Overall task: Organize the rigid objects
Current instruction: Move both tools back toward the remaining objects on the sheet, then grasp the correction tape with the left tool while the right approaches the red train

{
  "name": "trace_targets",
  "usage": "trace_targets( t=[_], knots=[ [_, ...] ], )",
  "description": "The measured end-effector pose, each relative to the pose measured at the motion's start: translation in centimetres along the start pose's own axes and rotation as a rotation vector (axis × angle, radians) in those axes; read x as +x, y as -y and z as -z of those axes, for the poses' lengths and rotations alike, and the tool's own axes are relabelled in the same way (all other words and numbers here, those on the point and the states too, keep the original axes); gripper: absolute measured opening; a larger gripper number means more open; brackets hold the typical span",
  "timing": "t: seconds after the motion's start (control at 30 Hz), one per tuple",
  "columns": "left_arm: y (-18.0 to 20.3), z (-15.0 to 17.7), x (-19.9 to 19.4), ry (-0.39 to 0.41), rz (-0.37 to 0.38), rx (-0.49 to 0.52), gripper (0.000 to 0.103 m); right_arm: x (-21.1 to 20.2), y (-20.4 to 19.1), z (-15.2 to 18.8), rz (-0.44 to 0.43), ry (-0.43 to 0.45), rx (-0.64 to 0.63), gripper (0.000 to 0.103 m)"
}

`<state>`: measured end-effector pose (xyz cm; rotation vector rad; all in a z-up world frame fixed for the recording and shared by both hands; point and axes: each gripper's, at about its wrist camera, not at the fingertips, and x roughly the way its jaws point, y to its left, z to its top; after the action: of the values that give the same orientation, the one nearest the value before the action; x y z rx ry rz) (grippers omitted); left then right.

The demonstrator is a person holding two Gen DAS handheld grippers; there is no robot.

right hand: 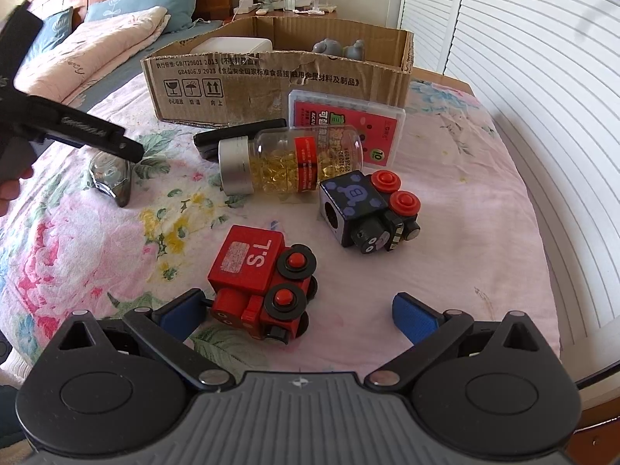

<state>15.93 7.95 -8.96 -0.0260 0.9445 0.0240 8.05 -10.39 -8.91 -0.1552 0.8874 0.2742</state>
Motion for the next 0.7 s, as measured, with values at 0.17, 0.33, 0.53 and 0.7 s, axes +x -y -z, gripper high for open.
trace_targets(
  t=[0.17,0.33,0.53,0.7],
  knots=[
    [0.8,1.2,-2.2,0.014,0.175,0.073,0.102,0.0,0.0,0.0,-0.001,0.001,0.000,0.103],
    [1.7,2.1,-1.5,-0.016,0.194,0.176,0.102,0.0,0.0,0.0,0.000,0.002,0.000,0.103],
    [1.8,2.7,-0.9,0.013,0.210,0.284,0.102,0.1,0.0,0.0,-0.002,0.004,-0.003,0.103],
    [2.4,2.9,-1.0,0.015,0.243,0.311,0.102,0.1,0.0,0.0,-0.003,0.006,-0.005,0.103]
  ],
)
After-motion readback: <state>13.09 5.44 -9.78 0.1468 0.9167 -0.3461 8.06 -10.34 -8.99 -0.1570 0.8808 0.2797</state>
